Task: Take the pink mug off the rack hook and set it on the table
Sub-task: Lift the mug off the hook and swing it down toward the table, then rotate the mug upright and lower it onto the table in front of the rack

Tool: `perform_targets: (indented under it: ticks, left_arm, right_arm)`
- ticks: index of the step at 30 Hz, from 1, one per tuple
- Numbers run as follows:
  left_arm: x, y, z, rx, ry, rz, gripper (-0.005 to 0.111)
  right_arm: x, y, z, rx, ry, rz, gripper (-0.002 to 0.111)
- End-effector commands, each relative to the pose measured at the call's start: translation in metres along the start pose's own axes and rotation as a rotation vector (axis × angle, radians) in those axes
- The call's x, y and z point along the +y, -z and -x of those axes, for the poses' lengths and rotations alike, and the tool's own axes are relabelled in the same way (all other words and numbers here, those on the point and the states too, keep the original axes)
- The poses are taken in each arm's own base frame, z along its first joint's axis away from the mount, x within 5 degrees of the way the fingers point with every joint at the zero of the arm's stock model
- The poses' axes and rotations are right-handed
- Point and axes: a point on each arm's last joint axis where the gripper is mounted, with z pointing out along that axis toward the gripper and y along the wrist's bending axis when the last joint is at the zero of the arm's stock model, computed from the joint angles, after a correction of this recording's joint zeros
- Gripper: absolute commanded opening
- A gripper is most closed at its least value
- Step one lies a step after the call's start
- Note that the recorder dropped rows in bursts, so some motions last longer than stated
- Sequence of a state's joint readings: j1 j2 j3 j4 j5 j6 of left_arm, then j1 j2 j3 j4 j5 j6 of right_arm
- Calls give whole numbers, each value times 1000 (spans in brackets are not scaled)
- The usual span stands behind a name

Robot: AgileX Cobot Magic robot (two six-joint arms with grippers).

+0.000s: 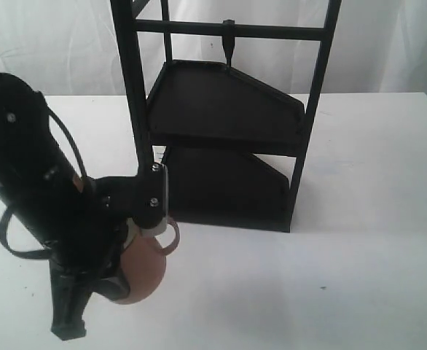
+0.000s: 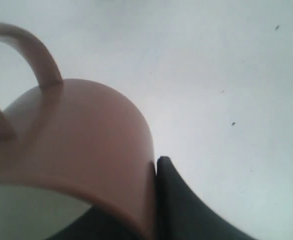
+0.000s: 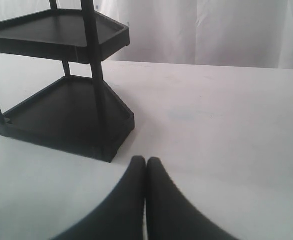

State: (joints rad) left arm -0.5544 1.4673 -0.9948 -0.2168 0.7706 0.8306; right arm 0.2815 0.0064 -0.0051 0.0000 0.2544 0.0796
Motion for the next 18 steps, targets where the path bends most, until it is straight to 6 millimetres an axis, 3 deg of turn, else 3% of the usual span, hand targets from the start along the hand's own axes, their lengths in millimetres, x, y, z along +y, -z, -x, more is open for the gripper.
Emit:
perform_targets:
  ticks: [1, 10, 18]
  left_arm:
    - [-4, 0, 17, 3, 35, 149, 0]
    - [20, -20, 45, 95, 123, 5, 0]
    - [34, -44, 55, 139, 146, -41, 0]
  right_arm:
    - [0, 0, -1, -10, -5, -2, 0]
    - [0, 0, -1, -10, -5, -2, 0]
    - [0, 0, -1, -10, -5, -2, 0]
